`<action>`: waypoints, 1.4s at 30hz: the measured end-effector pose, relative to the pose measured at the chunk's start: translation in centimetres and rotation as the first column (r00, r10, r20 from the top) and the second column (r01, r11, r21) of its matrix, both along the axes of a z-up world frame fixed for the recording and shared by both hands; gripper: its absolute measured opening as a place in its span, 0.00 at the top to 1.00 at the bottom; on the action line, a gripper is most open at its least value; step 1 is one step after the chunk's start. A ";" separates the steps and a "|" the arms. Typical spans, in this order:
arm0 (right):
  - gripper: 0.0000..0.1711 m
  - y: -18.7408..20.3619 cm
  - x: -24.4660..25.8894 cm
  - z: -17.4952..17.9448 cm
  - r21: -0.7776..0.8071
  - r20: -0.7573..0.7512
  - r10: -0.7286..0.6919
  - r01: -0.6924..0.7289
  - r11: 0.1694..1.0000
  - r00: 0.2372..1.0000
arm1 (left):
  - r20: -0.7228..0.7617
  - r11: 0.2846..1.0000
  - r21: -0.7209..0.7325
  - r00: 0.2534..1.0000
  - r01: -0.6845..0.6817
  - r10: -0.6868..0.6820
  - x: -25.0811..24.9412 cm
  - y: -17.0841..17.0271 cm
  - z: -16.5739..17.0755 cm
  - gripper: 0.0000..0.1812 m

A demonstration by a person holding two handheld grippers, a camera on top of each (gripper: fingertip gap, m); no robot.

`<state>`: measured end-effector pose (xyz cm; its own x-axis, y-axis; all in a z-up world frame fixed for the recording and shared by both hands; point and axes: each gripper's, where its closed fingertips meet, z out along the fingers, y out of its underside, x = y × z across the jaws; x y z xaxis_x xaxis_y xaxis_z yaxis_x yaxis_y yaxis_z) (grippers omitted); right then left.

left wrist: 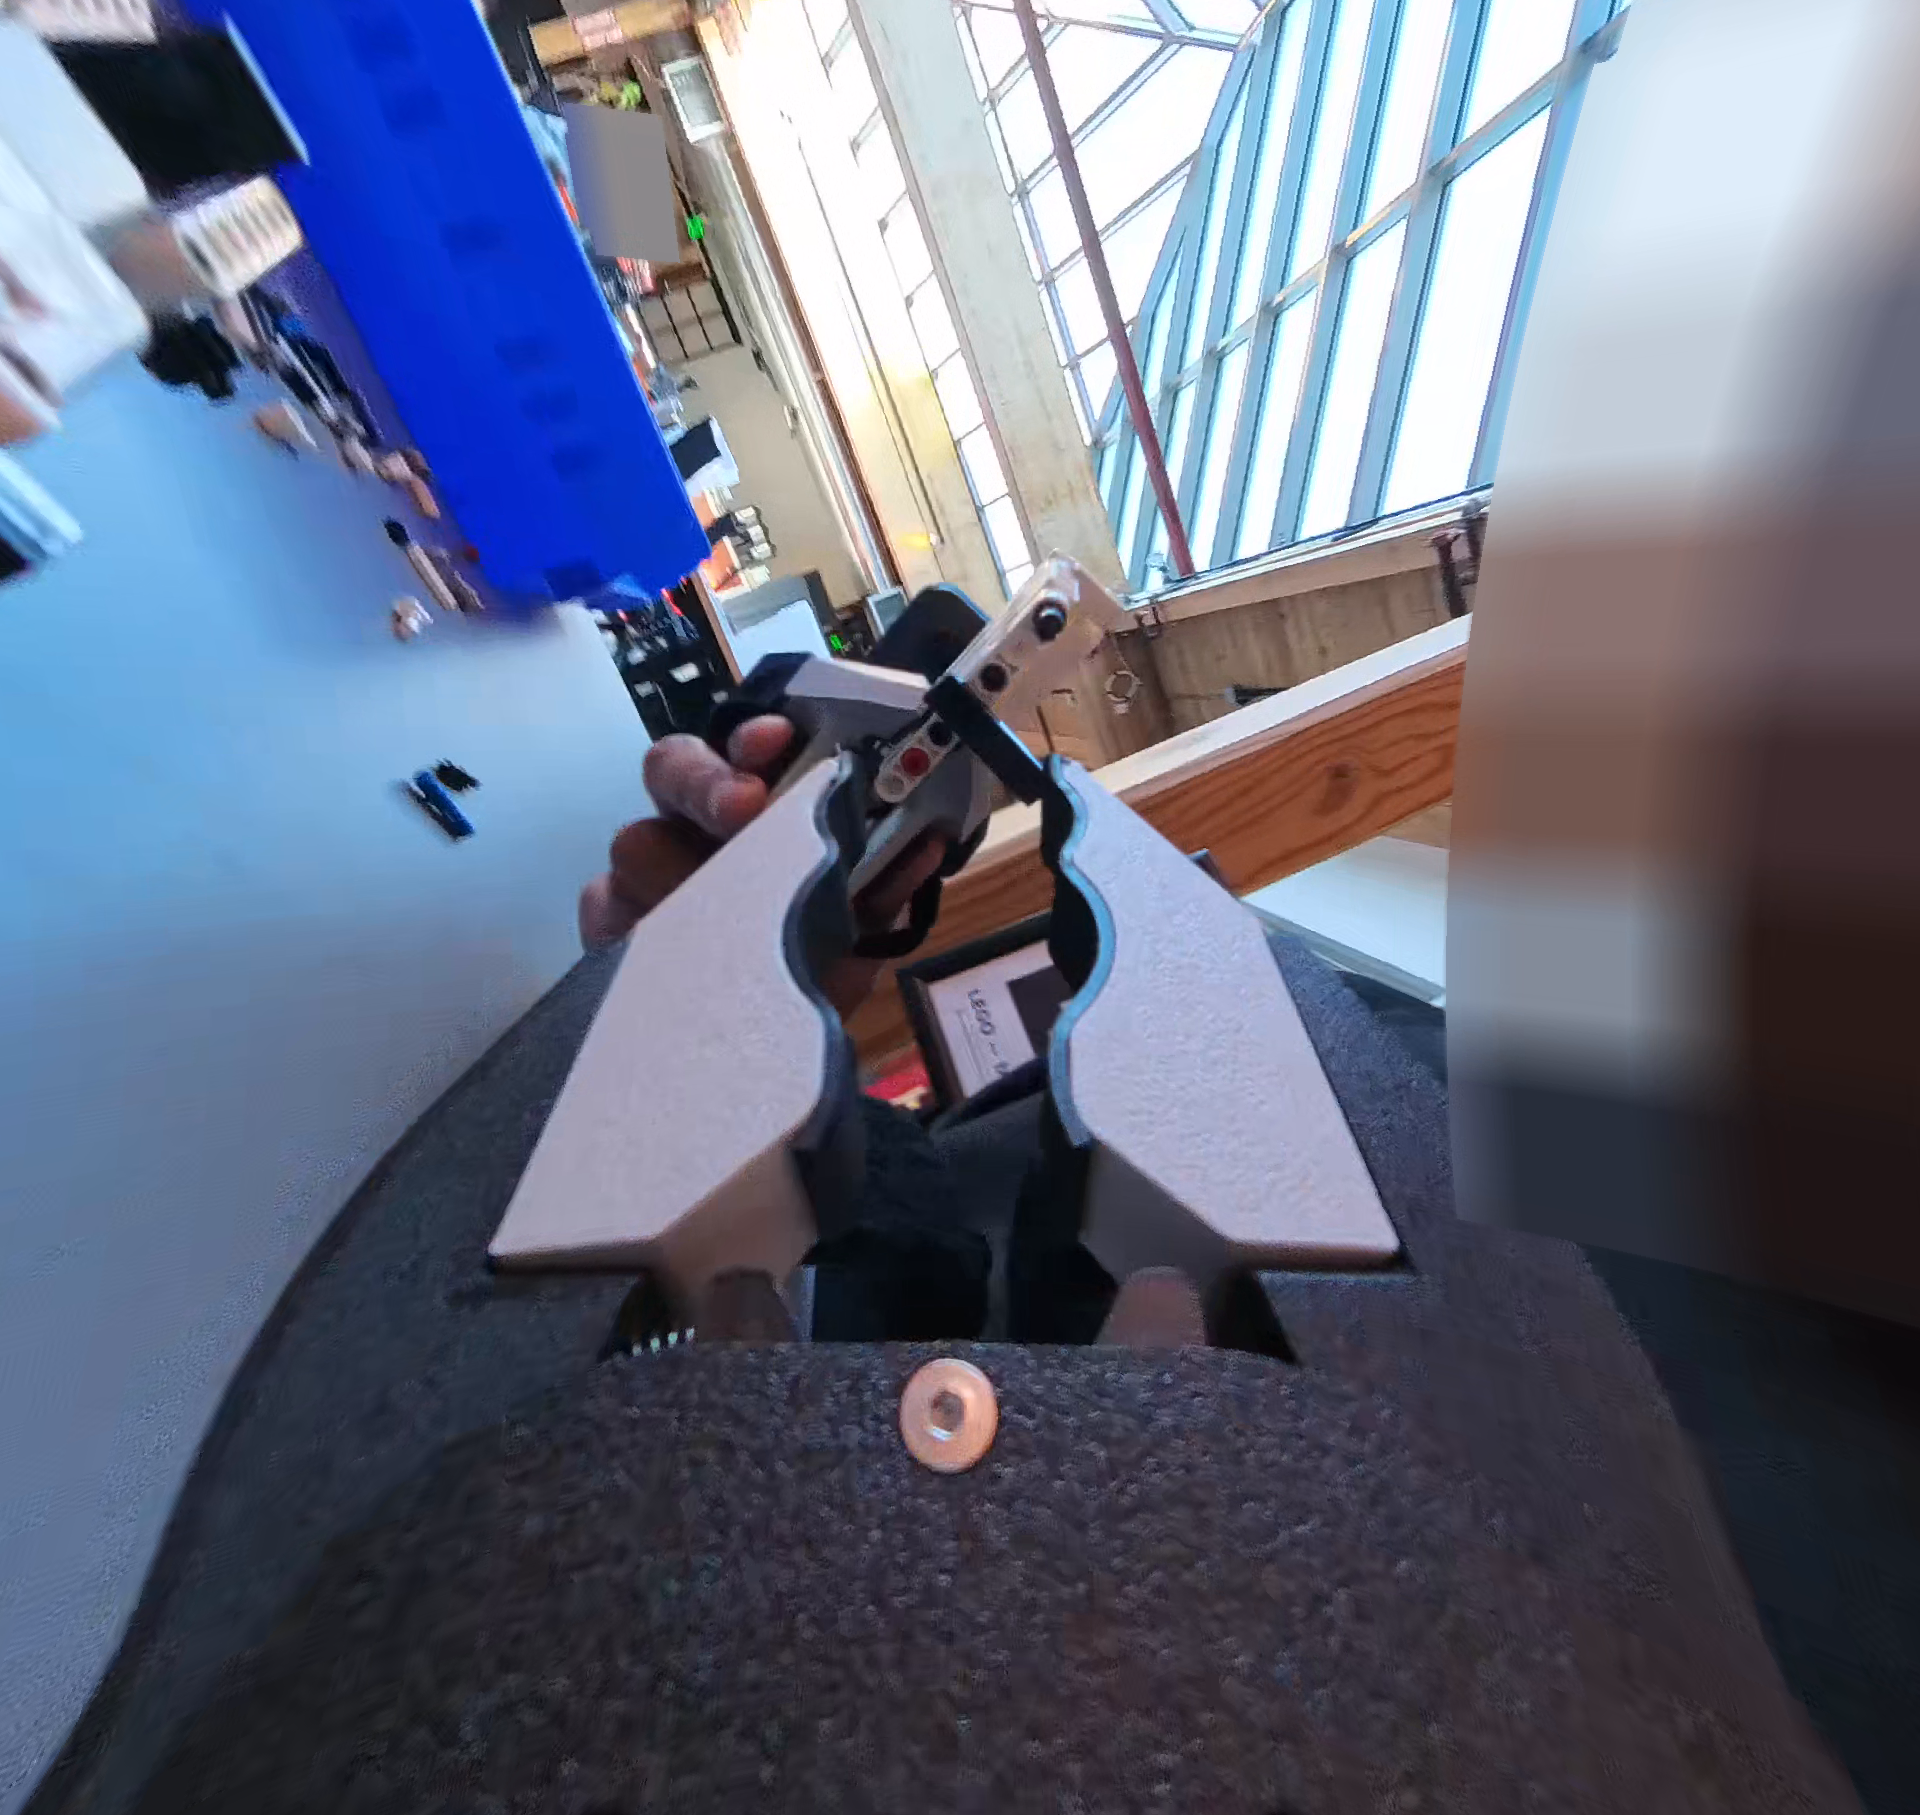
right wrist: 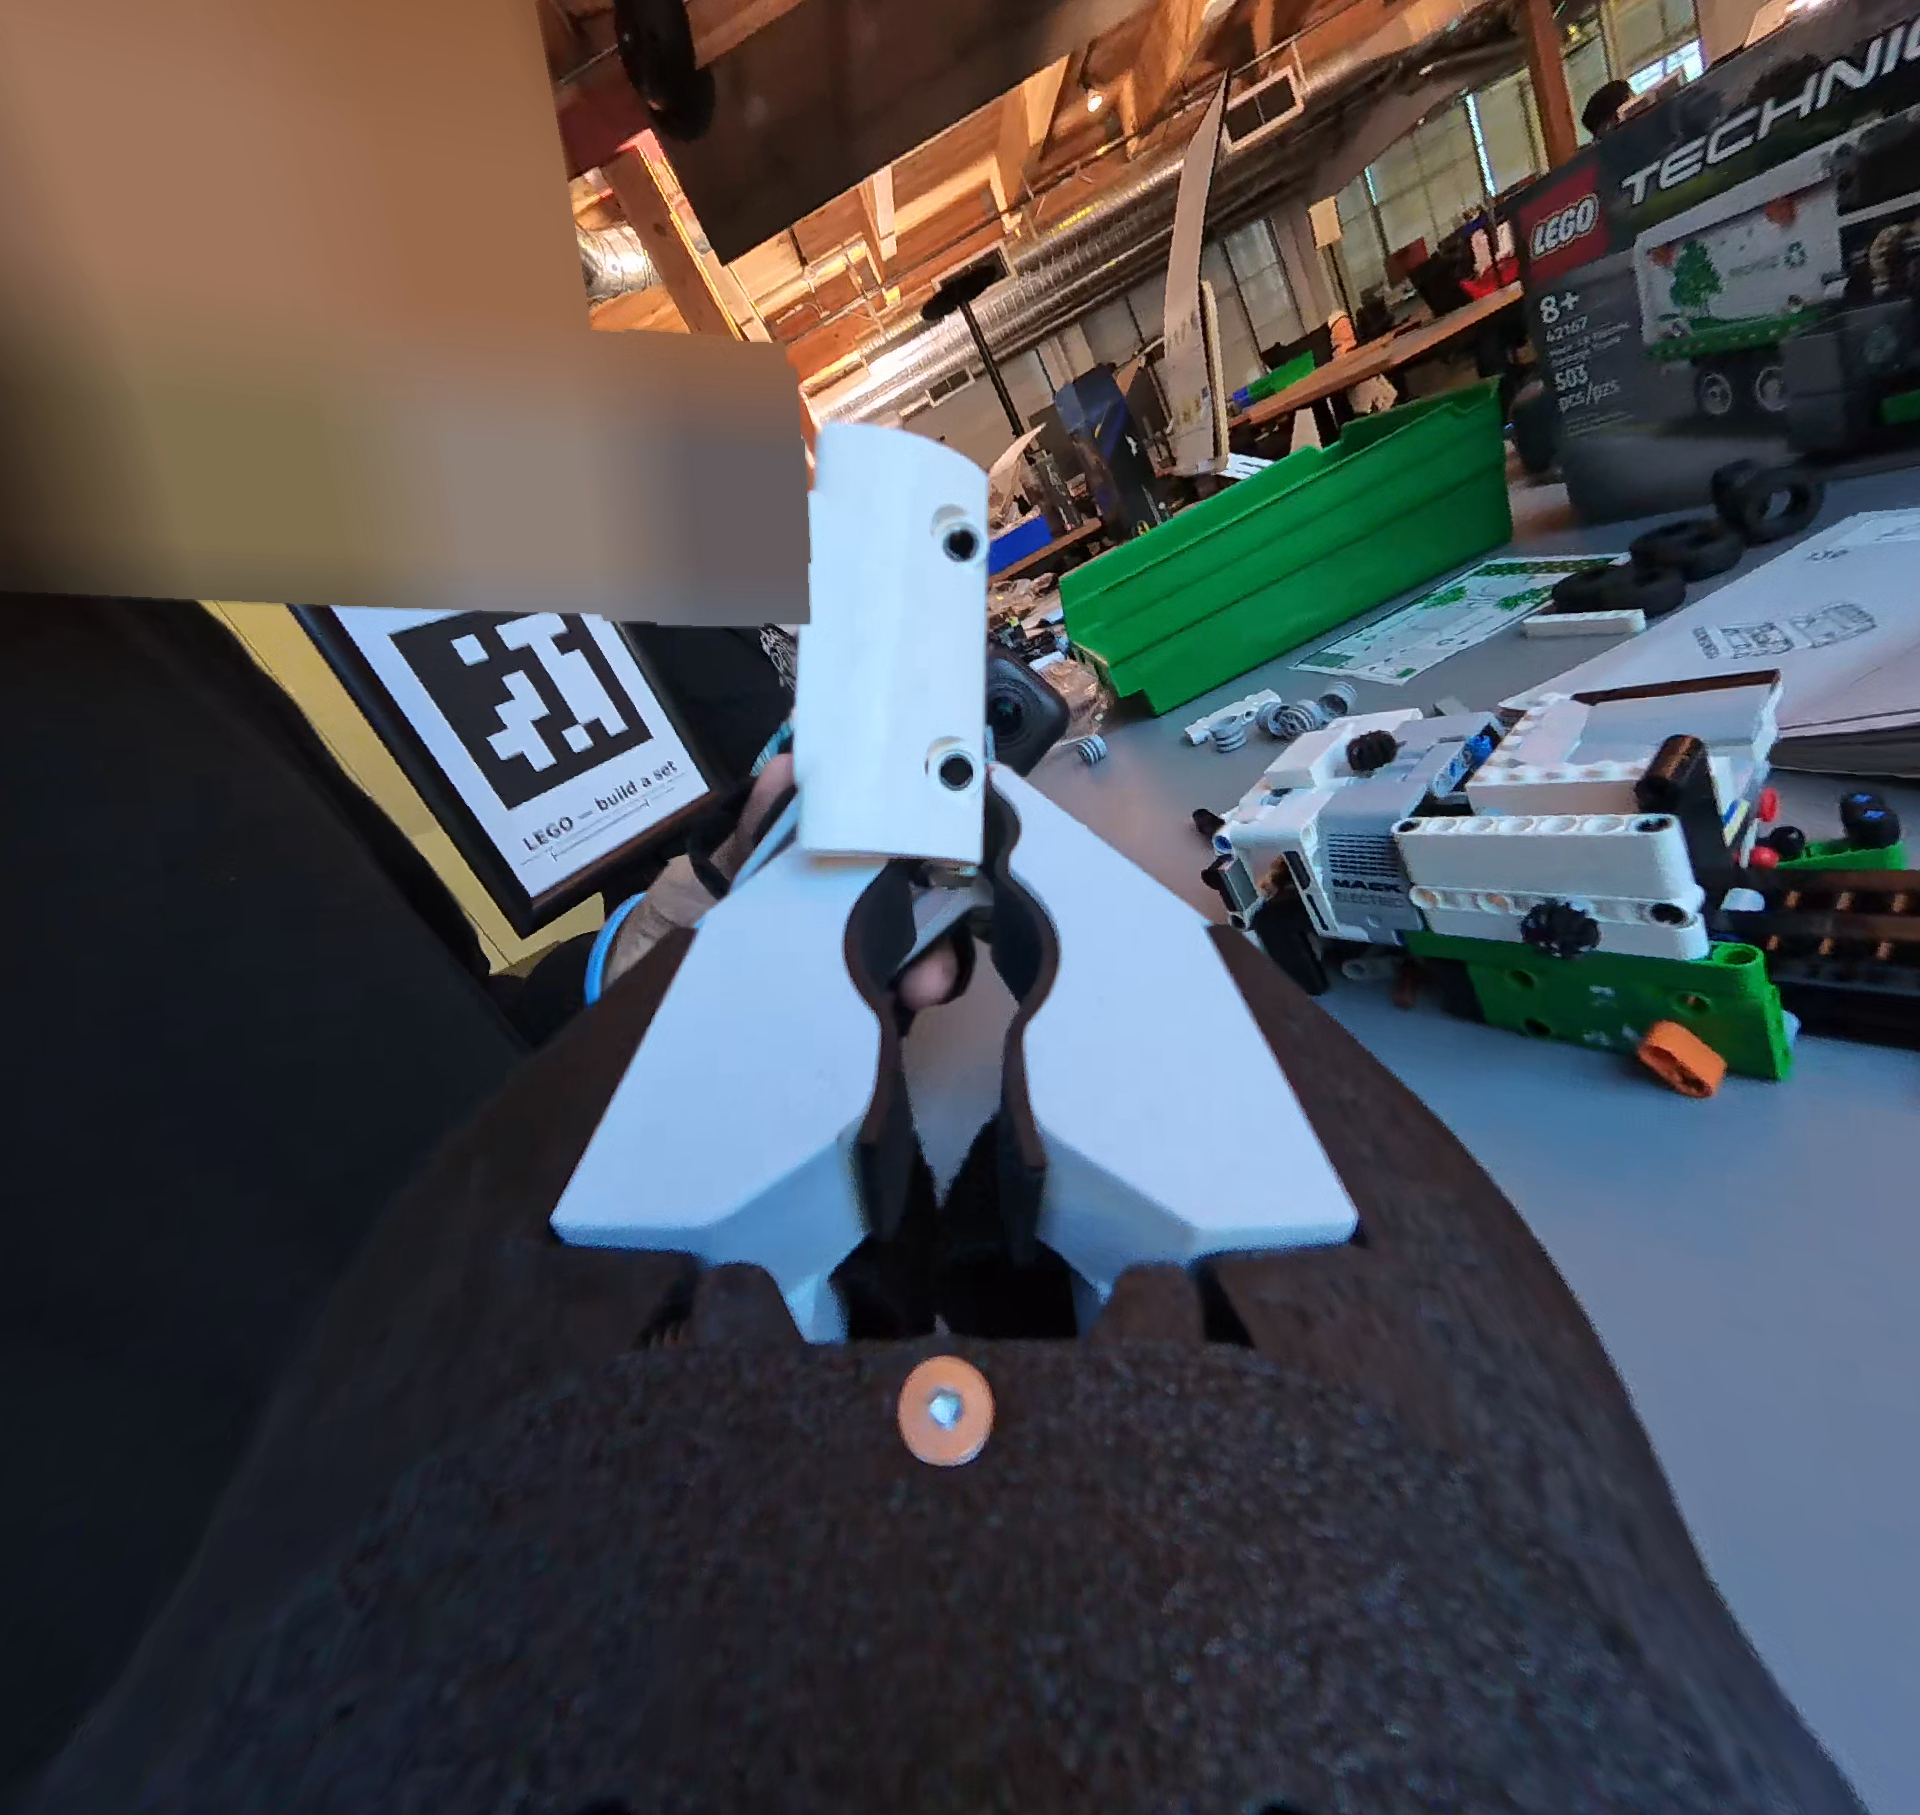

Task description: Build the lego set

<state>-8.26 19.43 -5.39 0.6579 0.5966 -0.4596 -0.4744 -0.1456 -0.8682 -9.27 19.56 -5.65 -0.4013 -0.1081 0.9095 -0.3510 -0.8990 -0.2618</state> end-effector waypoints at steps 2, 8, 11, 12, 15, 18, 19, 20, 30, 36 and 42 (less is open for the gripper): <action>0.96 -0.1 -0.2 -0.2 0.002 0.032 0.008 -0.008 1.000 0.999 | -0.001 0.998 -0.053 0.999 0.039 -0.039 0.0 -0.4 0.2 0.85; 0.96 -0.2 -0.4 -0.6 0.021 0.098 0.013 -0.015 1.000 0.995 | -0.003 0.987 -0.116 0.993 0.113 -0.114 0.1 -1.3 0.4 0.88; 0.96 -0.2 -0.4 -0.7 0.017 0.107 0.012 -0.014 1.000 0.994 | 0.005 0.983 -0.143 0.993 0.117 -0.118 0.1 -1.1 0.3 0.93; 0.96 -0.2 -0.4 -0.9 0.010 0.111 0.012 -0.013 1.000 0.994 | 0.006 0.983 -0.143 0.993 0.115 -0.115 0.1 -1.0 0.3 0.94; 0.96 -0.2 -0.4 -0.9 0.007 0.098 0.018 -0.019 1.000 0.995 | 0.004 0.988 -0.114 0.994 0.107 -0.108 0.1 -1.1 0.4 0.94; 0.96 -0.2 -0.4 -0.8 0.005 0.076 0.035 -0.036 0.999 0.997 | 0.005 0.991 -0.079 0.994 0.107 -0.107 0.2 -1.3 0.3 0.95; 0.96 -0.3 -0.5 -0.7 0.003 0.063 0.045 -0.045 0.999 0.997 | 0.010 0.993 -0.055 0.995 0.103 -0.103 0.1 -1.4 0.2 0.96; 0.96 -0.3 -0.5 -0.7 -0.004 0.042 0.061 -0.061 0.998 0.997 | 0.012 0.995 -0.023 0.995 0.096 -0.095 0.1 -1.4 0.1 0.96; 0.96 0.2 -0.6 -1.2 -0.184 -0.237 0.133 -0.179 0.966 0.962 | 0.026 0.794 0.601 0.995 -0.091 0.095 0.6 -0.9 -1.3 0.96; 0.96 0.2 -0.7 -1.2 -0.206 -0.279 0.142 -0.203 0.957 0.950 | 0.021 0.745 0.661 0.995 -0.086 0.096 0.5 -0.8 -1.5 0.96; 0.96 0.2 -0.5 -1.2 -0.185 -0.275 0.124 -0.179 0.966 0.953 | 0.022 0.802 0.589 0.994 -0.099 0.107 0.8 -0.8 -1.3 0.96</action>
<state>-8.73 19.62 -6.58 0.4091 0.5545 -0.7247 -0.6367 -0.3955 -0.6620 -8.45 18.80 -7.00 -0.3472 -0.6639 0.6623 -0.2715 -0.6049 -0.7486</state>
